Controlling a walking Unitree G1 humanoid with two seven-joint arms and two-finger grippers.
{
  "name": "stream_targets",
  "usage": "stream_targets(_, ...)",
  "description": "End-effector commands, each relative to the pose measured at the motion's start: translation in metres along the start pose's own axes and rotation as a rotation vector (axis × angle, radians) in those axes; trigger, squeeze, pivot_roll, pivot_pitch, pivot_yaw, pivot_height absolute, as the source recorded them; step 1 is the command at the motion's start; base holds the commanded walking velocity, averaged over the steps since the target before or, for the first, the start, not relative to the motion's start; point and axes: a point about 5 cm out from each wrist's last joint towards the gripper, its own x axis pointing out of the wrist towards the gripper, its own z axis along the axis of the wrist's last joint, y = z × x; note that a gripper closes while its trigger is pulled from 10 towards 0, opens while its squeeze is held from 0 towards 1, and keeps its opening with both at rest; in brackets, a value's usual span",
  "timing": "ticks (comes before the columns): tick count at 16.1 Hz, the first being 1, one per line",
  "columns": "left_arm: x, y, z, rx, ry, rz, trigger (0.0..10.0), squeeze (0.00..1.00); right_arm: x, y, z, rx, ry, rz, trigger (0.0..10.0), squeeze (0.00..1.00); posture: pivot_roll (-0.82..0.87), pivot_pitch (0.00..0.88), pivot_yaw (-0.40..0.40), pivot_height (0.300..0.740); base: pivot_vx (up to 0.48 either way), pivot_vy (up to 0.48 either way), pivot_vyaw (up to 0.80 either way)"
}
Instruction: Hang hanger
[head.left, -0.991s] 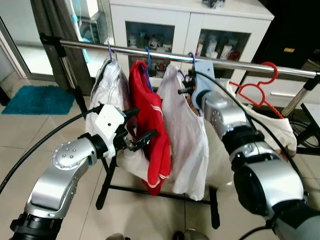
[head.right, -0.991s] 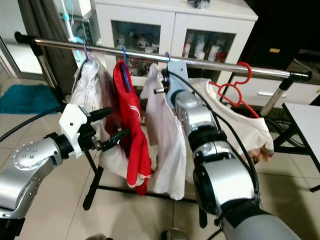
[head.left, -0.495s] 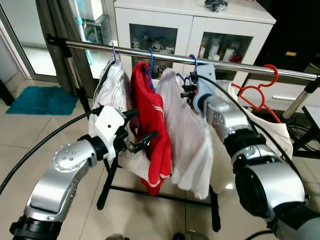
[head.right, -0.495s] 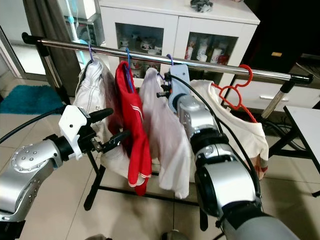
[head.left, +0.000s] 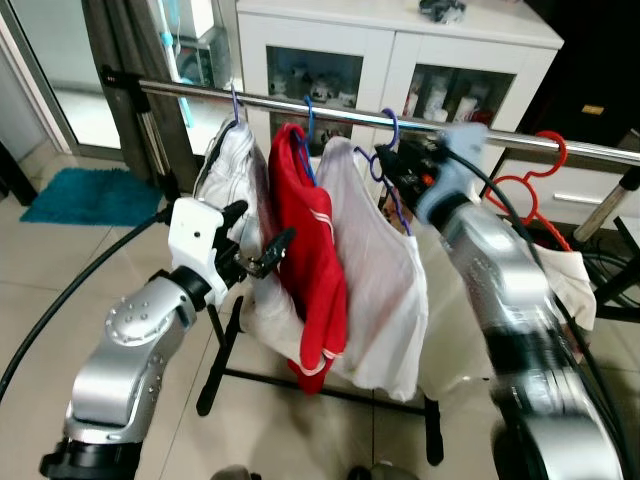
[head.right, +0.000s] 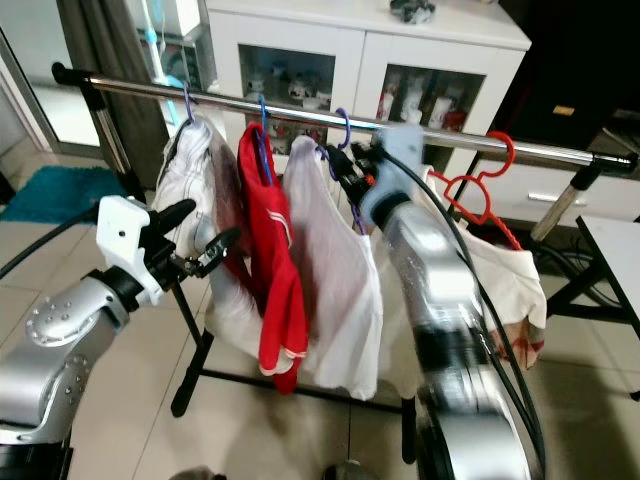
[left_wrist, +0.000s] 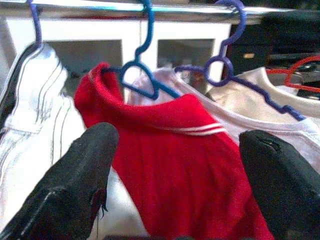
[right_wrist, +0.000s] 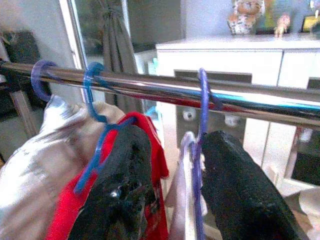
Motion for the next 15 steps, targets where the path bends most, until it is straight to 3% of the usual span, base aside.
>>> stream_targets(1,0.0,0.001,0.0,0.003,0.01,0.023,10.0,0.0,-0.002,0.003,0.01,-0.003,-0.024,0.018,10.0,0.0,-0.03,0.024,-0.027,0.74,0.0,0.0,0.0)
stream_targets(3,-0.001,0.0,-0.003,-0.002,0.011,0.066,10.0,0.0,-0.026,0.012,0.007,0.057,-0.061,-0.028,10.0,0.0,-0.04,0.029,-0.03,0.74,0.0,-0.309,0.0)
stream_targets(6,0.004,0.0,-0.001,0.013,0.006,0.08,10.0,0.0,-0.042,0.02,-0.009,0.094,-0.037,-0.097,10.0,0.0,-0.05,0.031,-0.013,0.74,0.0,-0.342,0.0)
stream_targets(10,0.013,-0.004,0.003,0.025,-0.007,0.057,10.0,0.0,-0.044,0.016,-0.005,0.057,-0.045,-0.159,10.0,0.0,-0.05,0.035,0.008,0.74,0.0,-0.344,0.0)
stream_targets(15,0.014,-0.004,0.002,0.026,-0.006,0.054,10.0,0.0,-0.045,0.016,-0.006,0.051,-0.043,-0.165,10.0,0.0,-0.05,0.034,0.007,0.74,0.0,-0.337,0.0)
